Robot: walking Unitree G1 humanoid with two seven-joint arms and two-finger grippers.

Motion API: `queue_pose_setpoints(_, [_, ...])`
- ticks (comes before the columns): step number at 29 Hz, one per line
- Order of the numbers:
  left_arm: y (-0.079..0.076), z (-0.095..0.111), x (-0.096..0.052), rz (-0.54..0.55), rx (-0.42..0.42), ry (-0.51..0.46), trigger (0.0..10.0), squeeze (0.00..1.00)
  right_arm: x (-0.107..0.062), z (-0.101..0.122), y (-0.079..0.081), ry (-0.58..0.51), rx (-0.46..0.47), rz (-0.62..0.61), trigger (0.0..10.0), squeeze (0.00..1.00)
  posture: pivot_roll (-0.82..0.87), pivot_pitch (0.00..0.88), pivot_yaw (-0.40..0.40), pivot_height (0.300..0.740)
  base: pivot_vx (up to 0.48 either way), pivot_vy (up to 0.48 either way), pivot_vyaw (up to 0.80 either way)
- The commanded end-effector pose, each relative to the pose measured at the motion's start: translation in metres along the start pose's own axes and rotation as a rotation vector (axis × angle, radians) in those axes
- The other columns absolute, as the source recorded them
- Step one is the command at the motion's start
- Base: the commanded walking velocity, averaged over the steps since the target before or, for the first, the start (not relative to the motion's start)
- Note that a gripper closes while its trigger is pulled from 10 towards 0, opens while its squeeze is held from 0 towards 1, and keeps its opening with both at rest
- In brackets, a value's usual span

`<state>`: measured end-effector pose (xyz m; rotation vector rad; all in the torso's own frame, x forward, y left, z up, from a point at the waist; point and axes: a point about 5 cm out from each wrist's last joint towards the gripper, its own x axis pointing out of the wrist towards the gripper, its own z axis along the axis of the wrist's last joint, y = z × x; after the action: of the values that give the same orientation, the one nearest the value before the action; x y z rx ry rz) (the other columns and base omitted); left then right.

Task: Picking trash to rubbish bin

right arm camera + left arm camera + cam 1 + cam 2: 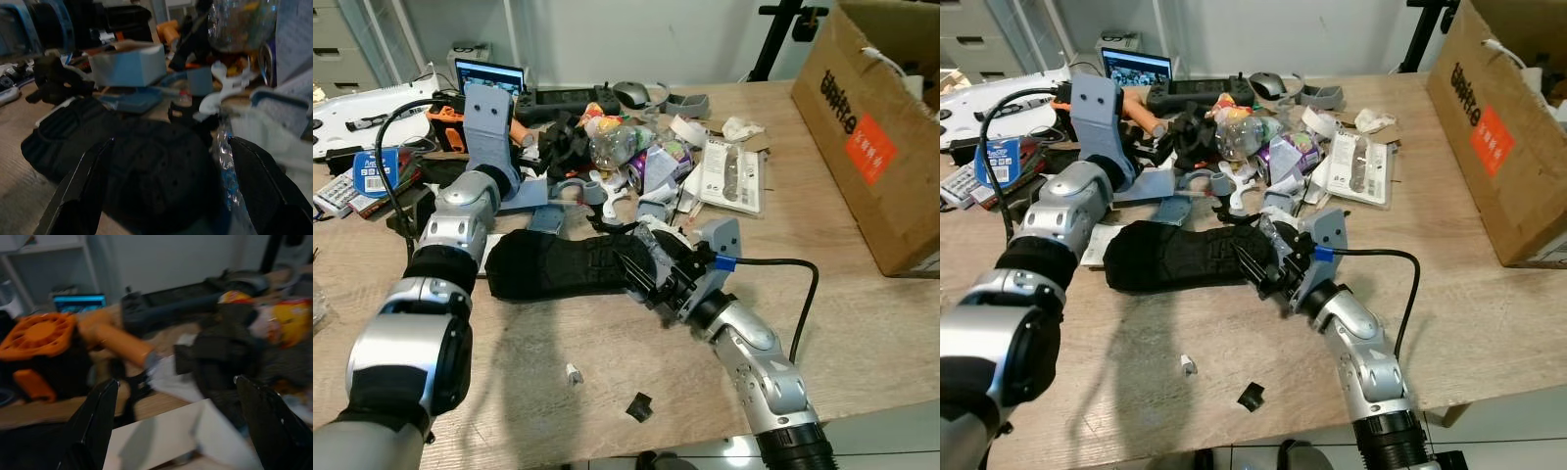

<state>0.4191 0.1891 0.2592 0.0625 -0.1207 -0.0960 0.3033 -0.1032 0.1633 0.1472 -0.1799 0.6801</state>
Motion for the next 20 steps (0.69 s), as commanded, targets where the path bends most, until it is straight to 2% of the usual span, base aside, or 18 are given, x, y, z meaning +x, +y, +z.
queue_pose_setpoints(1, [0.012, -0.002, -0.002, 0.056, 0.014, 0.011, 10.0, 0.00, -0.004, -0.002, 0.004, 0.005, 0.019, -0.001, 10.0, 1.00, 0.04, 0.296, 0.051, 0.740, 0.000, 0.000, 0.00])
queue_pose_setpoints(6, [0.021, -0.001, -0.003, 0.095, 0.061, 0.018, 10.0, 0.00, -0.008, -0.005, 0.008, 0.011, 0.032, -0.005, 10.0, 1.00, 0.05, 0.313, 0.054, 0.740, 0.000, 0.000, 0.00])
queue_pose_setpoints(9, [0.023, -0.006, -0.004, 0.088, 0.143, 0.052, 10.0, 0.00, -0.008, -0.006, 0.010, 0.017, 0.038, -0.002, 10.0, 1.00, 0.05, 0.323, 0.053, 0.740, 0.000, 0.000, 0.00])
queue_pose_setpoints(10, [0.023, -0.006, -0.004, 0.088, 0.143, 0.052, 10.0, 0.00, -0.008, -0.006, 0.010, 0.017, 0.038, -0.002, 10.0, 1.00, 0.05, 0.323, 0.053, 0.740, 0.000, 0.000, 0.00])
queue_pose_setpoints(12, [0.013, -0.014, -0.003, -0.033, 0.211, 0.092, 10.0, 0.00, -0.007, -0.005, 0.009, 0.018, 0.039, 0.001, 10.0, 1.00, 0.05, 0.322, 0.051, 0.740, 0.000, 0.000, 0.00])
queue_pose_setpoints(15, [0.010, -0.015, -0.004, -0.060, 0.223, 0.099, 10.0, 0.00, -0.007, -0.005, 0.009, 0.018, 0.039, 0.002, 10.0, 1.00, 0.05, 0.322, 0.051, 0.740, 0.000, 0.000, 0.00])
queue_pose_setpoints(18, [-0.006, -0.028, -0.007, -0.286, 0.327, 0.173, 10.0, 0.00, -0.005, -0.003, 0.009, 0.016, 0.034, 0.009, 10.0, 1.00, 0.05, 0.315, 0.049, 0.740, 0.000, 0.000, 0.00])
queue_pose_setpoints(20, [-0.012, -0.032, -0.009, -0.390, 0.350, 0.201, 10.0, 0.00, -0.005, -0.002, 0.008, 0.017, 0.032, 0.012, 10.0, 1.00, 0.05, 0.305, 0.049, 0.740, 0.000, 0.000, 0.00])
